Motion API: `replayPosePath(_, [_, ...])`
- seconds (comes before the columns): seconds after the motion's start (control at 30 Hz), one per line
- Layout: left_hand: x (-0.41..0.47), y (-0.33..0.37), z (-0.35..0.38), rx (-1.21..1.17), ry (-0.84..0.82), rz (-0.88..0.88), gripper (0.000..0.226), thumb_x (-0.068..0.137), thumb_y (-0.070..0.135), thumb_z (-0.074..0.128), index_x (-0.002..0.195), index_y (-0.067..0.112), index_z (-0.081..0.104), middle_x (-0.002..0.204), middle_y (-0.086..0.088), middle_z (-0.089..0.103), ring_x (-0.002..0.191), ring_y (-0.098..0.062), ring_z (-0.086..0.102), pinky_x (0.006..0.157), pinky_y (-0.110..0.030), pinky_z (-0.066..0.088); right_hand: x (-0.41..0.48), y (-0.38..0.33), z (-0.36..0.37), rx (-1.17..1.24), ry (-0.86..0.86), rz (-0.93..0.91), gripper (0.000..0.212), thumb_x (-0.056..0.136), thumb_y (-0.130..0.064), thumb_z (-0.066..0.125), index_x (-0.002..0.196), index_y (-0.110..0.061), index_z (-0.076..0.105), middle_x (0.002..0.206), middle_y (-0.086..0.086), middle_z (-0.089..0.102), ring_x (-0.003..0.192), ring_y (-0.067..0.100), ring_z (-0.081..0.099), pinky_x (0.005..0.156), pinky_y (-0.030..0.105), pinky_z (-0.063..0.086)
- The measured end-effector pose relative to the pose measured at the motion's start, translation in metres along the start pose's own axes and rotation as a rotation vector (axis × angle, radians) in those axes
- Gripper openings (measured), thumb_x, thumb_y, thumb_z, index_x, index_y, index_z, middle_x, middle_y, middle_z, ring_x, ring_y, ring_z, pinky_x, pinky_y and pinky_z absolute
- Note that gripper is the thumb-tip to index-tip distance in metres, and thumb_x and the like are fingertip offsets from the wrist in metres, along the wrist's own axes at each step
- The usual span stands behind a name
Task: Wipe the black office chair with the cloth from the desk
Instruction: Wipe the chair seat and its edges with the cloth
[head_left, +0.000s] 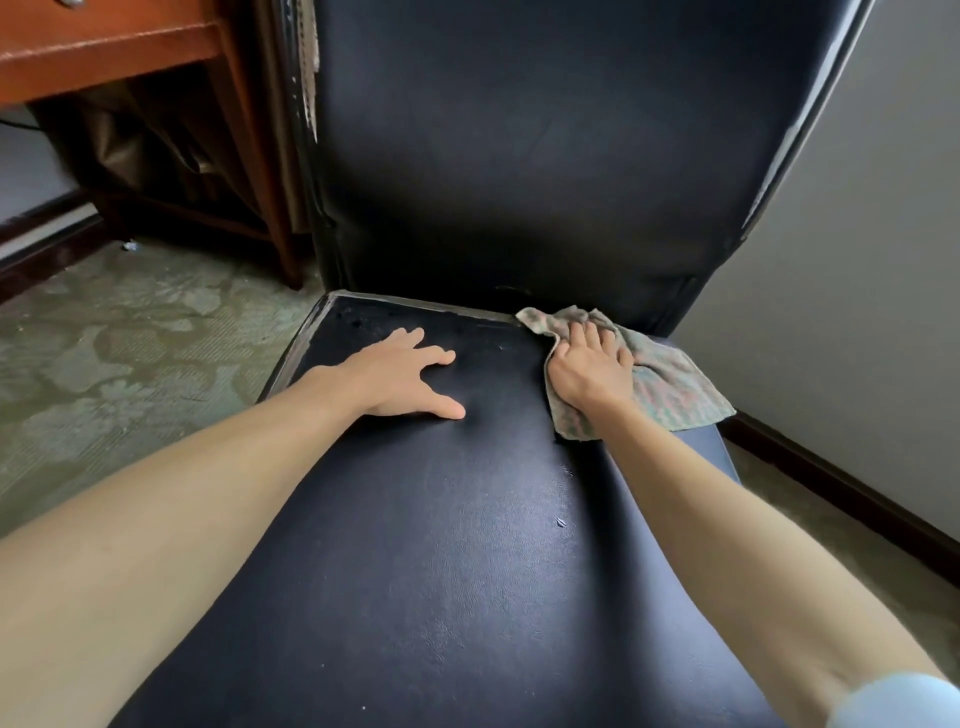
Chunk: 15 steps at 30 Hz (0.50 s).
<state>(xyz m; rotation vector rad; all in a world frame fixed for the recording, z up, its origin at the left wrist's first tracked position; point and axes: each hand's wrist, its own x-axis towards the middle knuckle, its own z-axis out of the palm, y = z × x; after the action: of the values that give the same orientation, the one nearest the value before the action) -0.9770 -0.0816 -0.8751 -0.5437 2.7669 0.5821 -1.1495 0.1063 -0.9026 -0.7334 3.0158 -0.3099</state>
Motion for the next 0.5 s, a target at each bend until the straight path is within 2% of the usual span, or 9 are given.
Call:
replayPosePath(0.2, [-0.002,0.003,-0.001,0.021,0.005,-0.007,0.091,0.070,0.073,0.063,0.148,0.047,0.025,0.163,0.001,0.003,0.149,-0.021,-0.004,0.116,-0.049,0.014,0.002,-0.065,0.014,0.020,-0.076,-0.214,0.057,0.098,-0.037,0.016,0.153,-0.023,0.017,0.161,-0.003,0.016,0.147,0.022,0.009,0.117,0.044,0.005])
replayPosePath(0.33, [0.000,0.003,-0.005,0.081,-0.008,-0.019,0.094,0.065,0.080,0.061,0.146,0.048,0.026,0.163,0.002,0.006,0.149,-0.020,0.003,0.115,-0.049,0.017,-0.006,-0.057,0.020,0.003,-0.104,-0.353,0.056,0.100,-0.040,0.011,0.154,-0.026,0.013,0.162,-0.006,0.012,0.149,0.017,0.005,0.119,0.041,0.002])
replayPosePath(0.5, [0.003,0.002,-0.006,0.071,-0.017,-0.029,0.097,0.059,0.084,0.058,0.145,0.052,0.026,0.163,0.006,0.005,0.149,-0.023,0.007,0.113,-0.050,0.019,-0.001,0.006,0.002,-0.034,-0.033,-0.159,0.053,0.100,-0.036,0.016,0.151,-0.023,0.023,0.157,-0.004,0.024,0.146,0.015,0.013,0.117,0.040,0.010])
